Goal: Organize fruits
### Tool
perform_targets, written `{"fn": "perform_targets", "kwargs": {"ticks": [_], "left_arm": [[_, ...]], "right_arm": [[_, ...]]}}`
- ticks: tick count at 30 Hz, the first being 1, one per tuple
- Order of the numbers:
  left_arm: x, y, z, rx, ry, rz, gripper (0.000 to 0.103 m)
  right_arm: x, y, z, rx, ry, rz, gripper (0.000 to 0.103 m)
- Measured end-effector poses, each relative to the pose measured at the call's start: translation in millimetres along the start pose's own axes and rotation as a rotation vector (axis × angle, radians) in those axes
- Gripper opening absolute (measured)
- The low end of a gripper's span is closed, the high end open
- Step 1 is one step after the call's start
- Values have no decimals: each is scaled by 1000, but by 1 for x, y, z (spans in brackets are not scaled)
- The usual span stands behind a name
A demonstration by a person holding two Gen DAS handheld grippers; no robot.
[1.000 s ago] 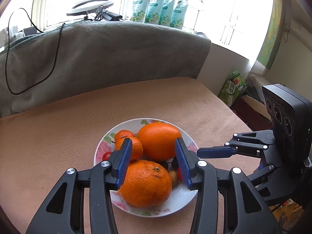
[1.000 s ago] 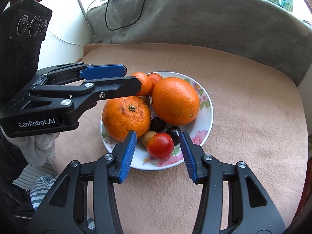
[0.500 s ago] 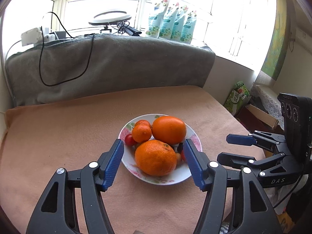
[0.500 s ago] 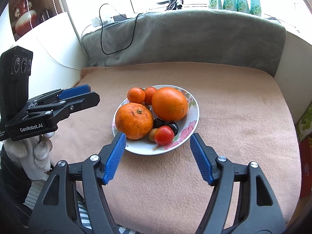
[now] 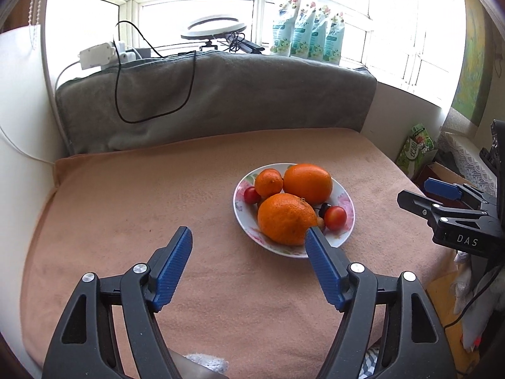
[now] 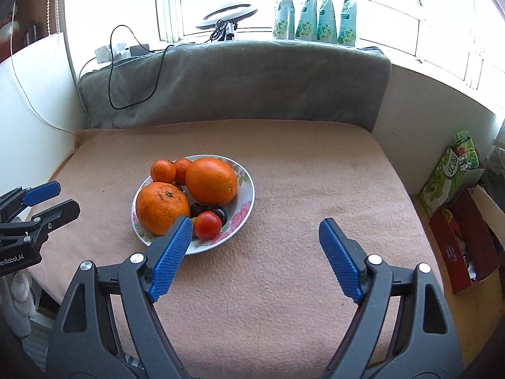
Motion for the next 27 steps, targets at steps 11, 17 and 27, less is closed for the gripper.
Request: {"fn": "perform_targets", "kwargs": {"ticks": [11,17,27], "left_arm": [[-3,-2,8,6,4,26,82],[-2,-2,8,6,13,29,82],[-6,-2,7,-1,24,46,82]], "right_arm": [[0,-3,4,8,10,-15,85],[0,-3,4,8,11,-11,85],[-1,-4,4,7,14,-7,85]]}}
Point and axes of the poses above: each gripper's, at about its wrist camera, not at the fingertips, and z roughly against the way its jaws point, x to its right, y to its top, the point moved 6 cm from there along -z, roughly the way its jaws point, and after that the axes turned 15 degrees about -x, right-handed, at the moved point
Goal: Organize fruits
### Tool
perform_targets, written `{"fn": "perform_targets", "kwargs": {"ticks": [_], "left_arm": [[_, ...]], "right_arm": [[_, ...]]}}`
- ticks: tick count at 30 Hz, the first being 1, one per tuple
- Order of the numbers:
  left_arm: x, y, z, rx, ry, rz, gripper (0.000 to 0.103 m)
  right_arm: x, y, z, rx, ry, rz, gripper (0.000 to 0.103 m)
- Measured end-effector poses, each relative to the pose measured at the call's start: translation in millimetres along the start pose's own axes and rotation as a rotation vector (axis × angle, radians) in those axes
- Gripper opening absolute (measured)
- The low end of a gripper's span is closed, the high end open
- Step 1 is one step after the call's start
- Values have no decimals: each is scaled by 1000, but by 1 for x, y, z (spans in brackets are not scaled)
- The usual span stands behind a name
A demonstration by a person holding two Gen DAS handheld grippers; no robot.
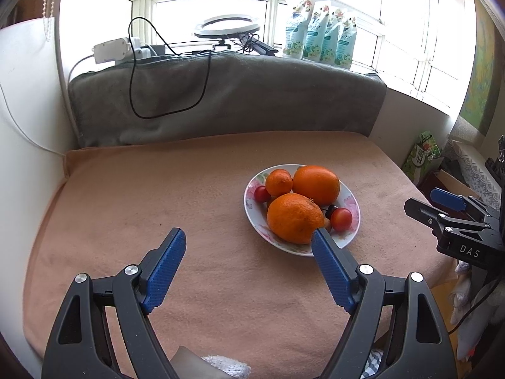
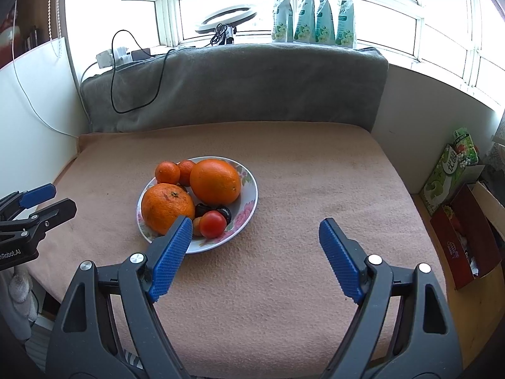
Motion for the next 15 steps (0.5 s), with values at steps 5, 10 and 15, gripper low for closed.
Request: {"fn": "perform_targets", "kwargs": {"ticks": [5,10,15], "left_arm": [[-1,0,0,2,1,7,82],[-1,1,2,9,5,8,82],[0,1,5,35,19,-7,82]], "right_arm": [[-1,0,1,0,-1,4,85],[-2,0,0,-1,-10,11,85],[-1,1,-2,-3,-11,9,85]]}}
Point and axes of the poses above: each gripper's, at about its wrist camera, not at the fingertips, and z roughly against the way its jaws point, x to its right, y to its top, the point moved 6 cm from there along -z, roughly the way its jaws point, and after that the axes turned 15 degrees about -x, right-handed, at the moved point
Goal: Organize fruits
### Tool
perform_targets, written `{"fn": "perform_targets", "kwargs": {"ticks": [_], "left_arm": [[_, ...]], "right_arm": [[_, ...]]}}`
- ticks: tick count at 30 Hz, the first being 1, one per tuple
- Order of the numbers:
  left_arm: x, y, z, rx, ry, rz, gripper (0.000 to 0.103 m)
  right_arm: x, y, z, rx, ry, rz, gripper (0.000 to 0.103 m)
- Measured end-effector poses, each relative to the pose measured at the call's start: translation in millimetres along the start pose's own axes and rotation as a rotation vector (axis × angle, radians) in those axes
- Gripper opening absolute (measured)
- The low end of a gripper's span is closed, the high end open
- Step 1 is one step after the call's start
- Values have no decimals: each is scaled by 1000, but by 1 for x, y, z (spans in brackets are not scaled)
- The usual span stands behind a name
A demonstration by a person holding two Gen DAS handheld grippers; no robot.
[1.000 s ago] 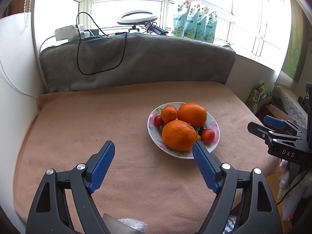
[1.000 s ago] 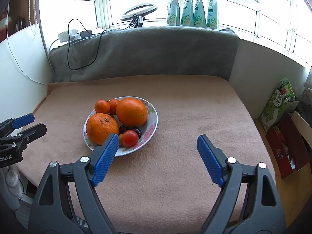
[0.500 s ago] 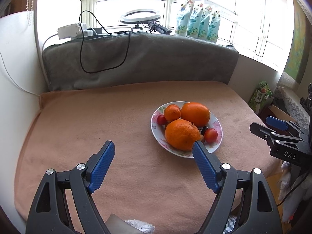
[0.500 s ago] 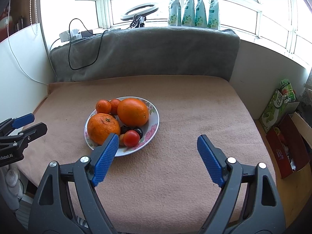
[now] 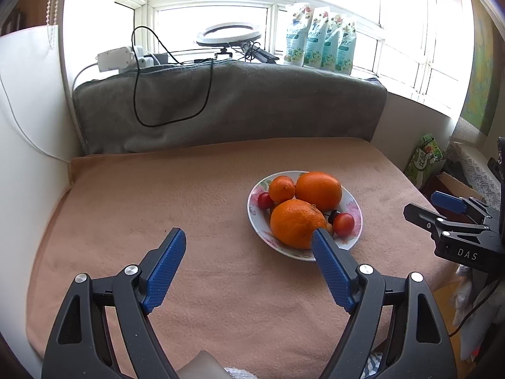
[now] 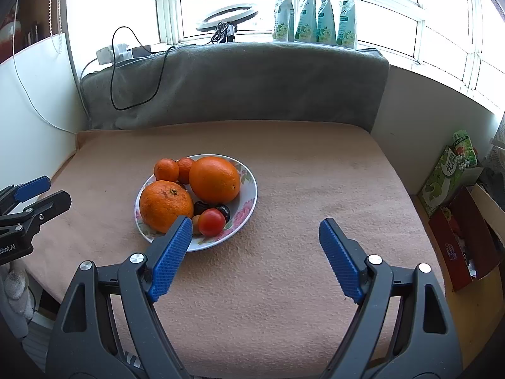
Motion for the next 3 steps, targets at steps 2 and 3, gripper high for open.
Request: {"fn": "perform_targets", "kwargs": {"ticks": [2,3], "left_arm": [[0,0,-2,-7,1,-1,82],[-1,0,-2,-10,4,1,82]], "right_arm": [[0,0,0,0,5,-1,85],[0,1,0,0,3,3,85]]}}
Point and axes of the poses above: each gripper's, at about its wrist camera, not at the fingertips, and z roughly against the way its jaws point, x to its right, y to its top, the point moved 6 cm from there along -z, roughly the way its jaws point, and after that the axes turned 15 degrees about -x, right-handed, at the moved point
